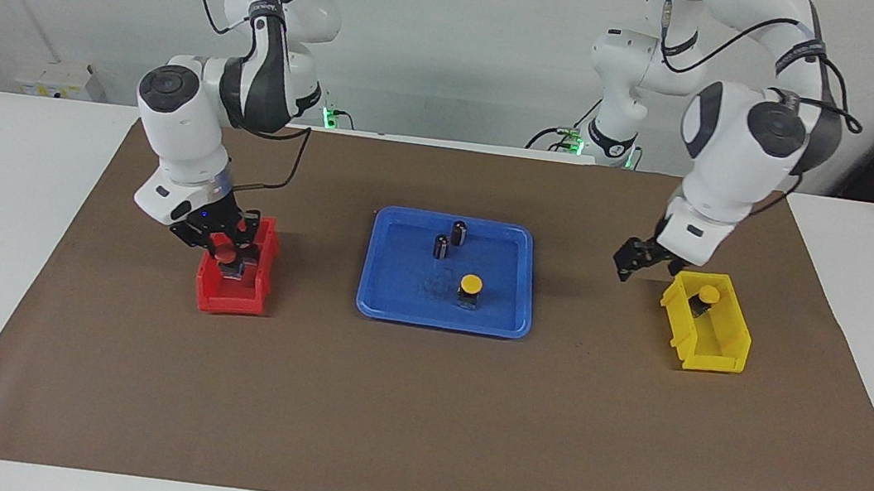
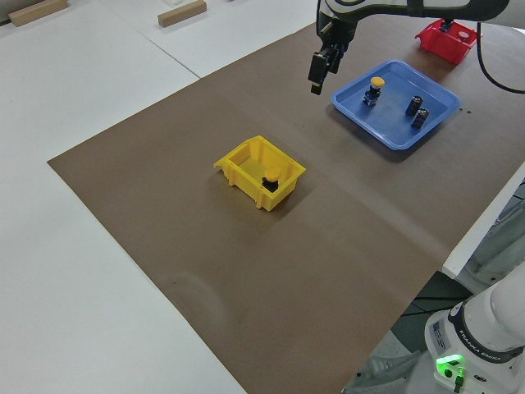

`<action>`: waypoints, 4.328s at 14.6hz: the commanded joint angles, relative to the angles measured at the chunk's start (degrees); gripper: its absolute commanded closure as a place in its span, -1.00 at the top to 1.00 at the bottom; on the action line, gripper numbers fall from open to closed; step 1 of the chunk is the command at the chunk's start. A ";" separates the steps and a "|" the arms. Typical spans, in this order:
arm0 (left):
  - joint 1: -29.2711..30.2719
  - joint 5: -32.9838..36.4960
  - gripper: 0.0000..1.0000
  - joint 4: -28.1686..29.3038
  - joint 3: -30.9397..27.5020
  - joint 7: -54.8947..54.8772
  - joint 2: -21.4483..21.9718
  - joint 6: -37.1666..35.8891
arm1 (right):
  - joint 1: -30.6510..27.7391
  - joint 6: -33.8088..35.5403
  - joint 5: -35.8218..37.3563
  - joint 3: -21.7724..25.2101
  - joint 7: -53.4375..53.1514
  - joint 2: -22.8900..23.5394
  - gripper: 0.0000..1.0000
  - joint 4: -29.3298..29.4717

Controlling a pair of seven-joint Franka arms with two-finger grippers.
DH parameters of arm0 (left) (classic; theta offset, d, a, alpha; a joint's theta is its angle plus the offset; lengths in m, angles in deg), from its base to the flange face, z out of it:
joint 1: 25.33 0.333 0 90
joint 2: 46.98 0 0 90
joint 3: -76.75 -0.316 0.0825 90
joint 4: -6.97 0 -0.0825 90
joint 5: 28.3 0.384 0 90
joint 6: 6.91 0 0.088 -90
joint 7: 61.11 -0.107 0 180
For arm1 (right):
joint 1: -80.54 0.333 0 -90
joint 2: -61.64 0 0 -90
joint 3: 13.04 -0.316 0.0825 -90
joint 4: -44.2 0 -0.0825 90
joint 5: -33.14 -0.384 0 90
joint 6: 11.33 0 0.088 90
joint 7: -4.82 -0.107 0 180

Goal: Sort red and yellow buttons by color
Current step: 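Carry the red button with the right gripper into the red bin, then grasp the other yellow button with the left gripper while the right gripper releases red, then carry the yellow button to the yellow bin while the right gripper withdraws, then open the left gripper to drop the yellow button into the yellow bin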

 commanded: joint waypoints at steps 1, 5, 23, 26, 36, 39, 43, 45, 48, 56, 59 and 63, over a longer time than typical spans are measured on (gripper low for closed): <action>-7.27 -1.38 1.00 -0.11 -0.80 12.32 -1.43 3.09 | -1.09 -6.22 -1.29 -0.79 1.66 -2.71 -0.50 -6.04; -14.32 -0.59 1.00 -4.65 -0.45 11.37 -9.05 5.56 | -1.00 -10.72 -1.29 -0.79 2.01 -2.27 -0.50 -8.25; -17.41 -3.40 0.25 -8.81 0.60 1.79 -19.72 13.39 | -0.57 12.80 -1.29 -0.96 5.35 -0.24 0.30 10.28; -17.58 -5.69 -0.97 -7.67 0.60 1.79 -19.45 12.86 | -0.56 20.01 -4.26 -1.75 4.74 -2.09 0.43 14.06; -6.61 -8.94 -0.97 -17.23 -0.45 -5.04 -10.76 -13.73 | -5.48 39.38 -4.19 0.70 -4.13 -6.14 0.99 25.59; 0.42 -7.90 -0.97 -21.81 -0.54 -8.93 -10.66 -21.93 | -7.51 38.94 -3.92 0.79 -4.58 -6.05 0.99 25.50; 2.80 -4.81 -0.97 -21.99 -0.97 -12.09 -11.01 -21.93 | -6.29 39.11 -3.57 3.49 -6.77 -5.17 0.99 25.94; 6.84 -4.55 -0.97 -22.26 -1.33 -18.92 -11.19 -22.74 | -4.26 39.20 -3.48 6.32 -7.22 -4.30 0.99 26.90; 13.60 -3.67 -0.97 -21.73 -1.33 -21.16 -11.10 -20.89 | -4.52 39.37 -3.31 5.89 -7.40 -4.38 0.99 27.87; 18.18 -3.67 -0.97 -14.71 -7.22 -17.02 -11.10 -5.36 | -3.99 40.96 -2.35 5.72 -7.40 -5.26 0.99 27.35; 19.24 -3.93 -0.97 -9.62 -7.13 -17.28 -11.37 2.29 | -3.99 40.70 -2.34 5.71 -7.40 -5.26 0.99 26.74; 18.46 -4.20 -0.97 -3.02 -6.87 -17.90 -11.19 8.10 | -4.08 40.96 -2.52 5.63 -7.22 -5.35 0.99 26.38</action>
